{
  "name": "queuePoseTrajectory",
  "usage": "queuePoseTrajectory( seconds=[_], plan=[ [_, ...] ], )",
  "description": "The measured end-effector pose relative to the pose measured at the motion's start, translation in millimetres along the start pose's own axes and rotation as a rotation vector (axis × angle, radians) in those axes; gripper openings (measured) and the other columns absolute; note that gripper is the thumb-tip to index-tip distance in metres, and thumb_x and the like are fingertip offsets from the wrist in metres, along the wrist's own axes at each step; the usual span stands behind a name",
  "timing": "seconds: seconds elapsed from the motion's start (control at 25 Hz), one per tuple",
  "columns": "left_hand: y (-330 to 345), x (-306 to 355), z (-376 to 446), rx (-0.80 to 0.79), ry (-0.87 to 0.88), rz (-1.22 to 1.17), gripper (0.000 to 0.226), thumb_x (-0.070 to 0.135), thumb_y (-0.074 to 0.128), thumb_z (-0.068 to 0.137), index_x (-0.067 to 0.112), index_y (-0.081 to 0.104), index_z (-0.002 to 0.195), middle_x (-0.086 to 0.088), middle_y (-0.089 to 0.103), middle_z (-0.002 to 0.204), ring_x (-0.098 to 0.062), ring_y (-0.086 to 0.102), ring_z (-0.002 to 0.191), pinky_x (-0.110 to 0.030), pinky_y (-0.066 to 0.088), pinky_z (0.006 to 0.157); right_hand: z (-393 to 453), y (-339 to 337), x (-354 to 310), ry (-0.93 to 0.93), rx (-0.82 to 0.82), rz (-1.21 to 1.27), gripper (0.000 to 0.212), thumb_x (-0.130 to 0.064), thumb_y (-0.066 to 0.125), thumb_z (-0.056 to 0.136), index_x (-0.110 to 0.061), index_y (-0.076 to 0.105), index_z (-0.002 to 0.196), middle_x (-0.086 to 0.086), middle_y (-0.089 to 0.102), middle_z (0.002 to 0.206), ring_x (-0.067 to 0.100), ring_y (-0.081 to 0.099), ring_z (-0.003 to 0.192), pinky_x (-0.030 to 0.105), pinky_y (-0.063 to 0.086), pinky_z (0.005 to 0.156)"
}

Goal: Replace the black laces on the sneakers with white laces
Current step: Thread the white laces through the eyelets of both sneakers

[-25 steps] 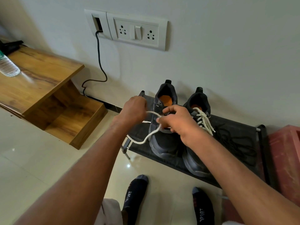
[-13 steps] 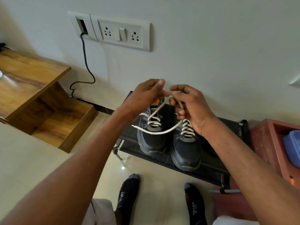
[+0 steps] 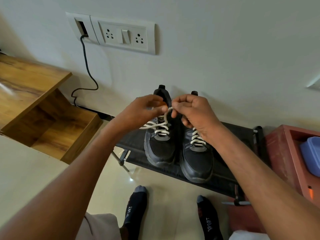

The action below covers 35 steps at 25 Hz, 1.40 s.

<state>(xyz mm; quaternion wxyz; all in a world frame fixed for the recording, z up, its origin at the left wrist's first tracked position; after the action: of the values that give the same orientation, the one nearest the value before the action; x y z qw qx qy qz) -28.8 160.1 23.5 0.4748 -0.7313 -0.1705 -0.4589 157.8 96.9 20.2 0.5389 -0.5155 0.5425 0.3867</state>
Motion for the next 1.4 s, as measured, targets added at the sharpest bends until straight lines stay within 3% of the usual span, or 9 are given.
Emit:
queuePoseTrajectory(
  seconds=[0.08,0.16,0.32,0.52,0.64,0.84,1.0,1.12,1.4],
  plan=[
    [10,12,0,-0.098,0.026,-0.197,0.046,0.039,0.071,0.097,0.016,0.063,0.136,-0.002,0.078,0.108,-0.005,0.073,0.101,-0.02,0.053,0.091,0,9,0,0.026,-0.022,0.031,0.015,-0.021,0.075,0.096,-0.008,0.072,0.103,0.007,0.069,0.071,0.013,0.045,0.046,0.021,0.031,0.042],
    [10,10,1,-0.116,-0.005,-0.2,0.027,0.032,0.071,0.098,0.009,0.073,0.113,-0.012,0.078,0.09,-0.01,0.074,0.082,-0.021,0.055,0.079,4,7,3,0.034,0.036,0.071,0.016,-0.021,0.076,0.095,-0.006,0.073,0.1,0.004,0.065,0.066,0.011,0.044,0.046,0.021,0.031,0.042],
    [-5,-20,0,-0.087,-0.132,0.308,0.022,0.032,0.071,0.098,0.015,0.074,0.084,-0.001,0.071,0.071,-0.003,0.059,0.056,-0.019,0.04,0.058,12,-10,20,-0.008,0.3,-0.067,0.009,-0.017,0.076,0.094,-0.016,0.077,0.085,0.0,0.074,0.071,0.006,0.056,0.053,0.023,0.046,0.056],
    [0,-13,10,0.038,-0.002,0.194,0.034,0.044,0.083,0.085,0.023,0.075,0.11,0.007,0.076,0.096,-0.008,0.071,0.091,-0.027,0.056,0.082,18,15,24,0.044,0.046,-0.184,0.016,-0.008,0.067,0.1,-0.019,0.079,0.1,0.002,0.079,0.083,0.009,0.065,0.063,0.015,0.044,0.047],
    [6,-10,16,0.026,-0.021,0.025,0.026,0.037,0.086,0.084,0.02,0.079,0.102,0.004,0.079,0.09,-0.01,0.075,0.088,-0.03,0.06,0.088,21,20,18,0.018,0.08,-0.11,0.002,-0.014,0.077,0.095,-0.015,0.075,0.096,0.005,0.078,0.077,0.01,0.066,0.06,0.015,0.044,0.046],
    [7,-13,16,0.043,-0.067,-0.047,0.015,0.021,0.083,0.088,0.007,0.077,0.09,-0.004,0.079,0.077,-0.018,0.077,0.077,-0.025,0.061,0.079,25,25,21,0.009,0.09,-0.178,0.012,-0.012,0.067,0.1,-0.019,0.076,0.097,0.002,0.078,0.079,0.005,0.064,0.061,0.017,0.045,0.051],
    [12,-16,17,0.182,-0.013,0.242,0.005,0.02,0.077,0.091,0.023,0.08,0.093,0.005,0.074,0.071,-0.013,0.068,0.062,-0.025,0.052,0.06,13,29,21,-0.14,0.015,-0.803,0.049,-0.004,0.057,0.097,-0.037,0.065,0.133,-0.001,0.072,0.097,0.016,0.065,0.078,0.032,0.052,0.066],
    [28,-13,15,0.203,0.051,0.434,0.014,0.019,0.07,0.092,0.023,0.08,0.1,0.003,0.072,0.082,-0.016,0.066,0.071,-0.024,0.043,0.058,5,36,20,-0.145,-0.107,-0.958,0.072,0.0,0.059,0.092,-0.043,0.049,0.15,-0.001,0.072,0.112,0.021,0.067,0.092,0.03,0.049,0.073],
    [32,-19,15,0.224,0.016,0.546,0.009,0.031,0.075,0.093,0.026,0.079,0.099,0.002,0.073,0.094,-0.018,0.065,0.08,-0.028,0.041,0.067,17,18,32,-0.006,-0.063,-0.799,0.052,0.002,0.063,0.089,-0.041,0.061,0.117,0.001,0.069,0.092,0.018,0.068,0.077,0.025,0.049,0.058]
  ],
)
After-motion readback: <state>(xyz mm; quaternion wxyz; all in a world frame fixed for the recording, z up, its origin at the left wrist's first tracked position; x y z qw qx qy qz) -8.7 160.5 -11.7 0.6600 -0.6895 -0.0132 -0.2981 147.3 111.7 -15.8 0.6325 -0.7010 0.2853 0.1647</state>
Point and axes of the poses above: each hand's wrist, its own z-axis towards the middle knuckle, its own y-axis out of the palm, x = y × z, the point moved 4 cm from there along z, towards the middle knuckle
